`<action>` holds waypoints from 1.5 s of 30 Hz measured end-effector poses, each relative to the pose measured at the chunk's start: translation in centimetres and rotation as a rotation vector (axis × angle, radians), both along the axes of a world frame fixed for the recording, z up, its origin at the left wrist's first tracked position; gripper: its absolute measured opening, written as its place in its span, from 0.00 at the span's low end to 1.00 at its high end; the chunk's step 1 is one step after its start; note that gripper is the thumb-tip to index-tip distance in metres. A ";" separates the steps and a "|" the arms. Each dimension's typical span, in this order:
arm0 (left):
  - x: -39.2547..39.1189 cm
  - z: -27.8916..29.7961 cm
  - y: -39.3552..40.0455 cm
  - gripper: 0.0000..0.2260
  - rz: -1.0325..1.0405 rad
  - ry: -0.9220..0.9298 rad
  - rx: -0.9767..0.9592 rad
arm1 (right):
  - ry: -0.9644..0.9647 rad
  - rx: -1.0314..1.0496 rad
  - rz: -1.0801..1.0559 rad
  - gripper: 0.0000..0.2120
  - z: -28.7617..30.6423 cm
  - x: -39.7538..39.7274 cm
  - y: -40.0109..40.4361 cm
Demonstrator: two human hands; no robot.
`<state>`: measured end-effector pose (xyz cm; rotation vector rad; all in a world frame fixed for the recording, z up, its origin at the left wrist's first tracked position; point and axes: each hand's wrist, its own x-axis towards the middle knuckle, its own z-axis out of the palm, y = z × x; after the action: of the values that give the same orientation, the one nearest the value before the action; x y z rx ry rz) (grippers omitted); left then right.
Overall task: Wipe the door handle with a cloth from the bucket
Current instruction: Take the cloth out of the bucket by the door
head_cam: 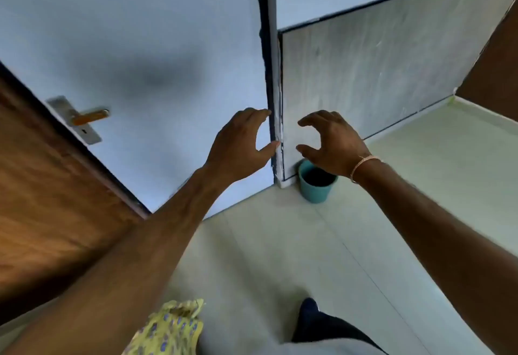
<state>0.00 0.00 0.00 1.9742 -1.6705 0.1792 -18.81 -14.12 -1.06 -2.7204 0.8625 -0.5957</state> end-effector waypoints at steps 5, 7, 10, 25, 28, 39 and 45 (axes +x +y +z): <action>1.4 -4.0 -8.2 0.19 0.006 0.130 0.145 | 0.012 0.184 -0.081 0.24 -4.3 1.6 -7.2; 1.5 -5.2 -11.0 0.15 0.000 0.176 0.182 | 0.013 0.256 -0.111 0.23 -6.1 2.2 -9.3; 2.4 -7.4 -15.0 0.13 0.006 0.209 0.236 | 0.038 0.327 -0.135 0.22 -8.9 3.2 -12.6; 11.8 -24.8 -38.6 0.12 -0.074 0.633 0.529 | 0.264 0.524 -0.303 0.13 -24.2 11.6 -34.5; 13.0 -29.0 -42.6 0.11 -0.027 0.693 0.590 | 0.359 0.583 -0.304 0.14 -27.8 12.8 -38.2; 12.2 -59.4 -52.7 0.23 0.208 0.754 0.742 | 0.596 0.710 -0.210 0.21 -55.9 15.0 -49.5; 10.9 -68.5 -55.4 0.30 0.293 0.701 0.757 | 0.740 0.678 -0.135 0.23 -67.6 15.8 -54.0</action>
<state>10.90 -55.39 -68.46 2.3818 -1.0376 -1.0634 -3.05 -68.15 -68.61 -2.2153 1.1325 0.6409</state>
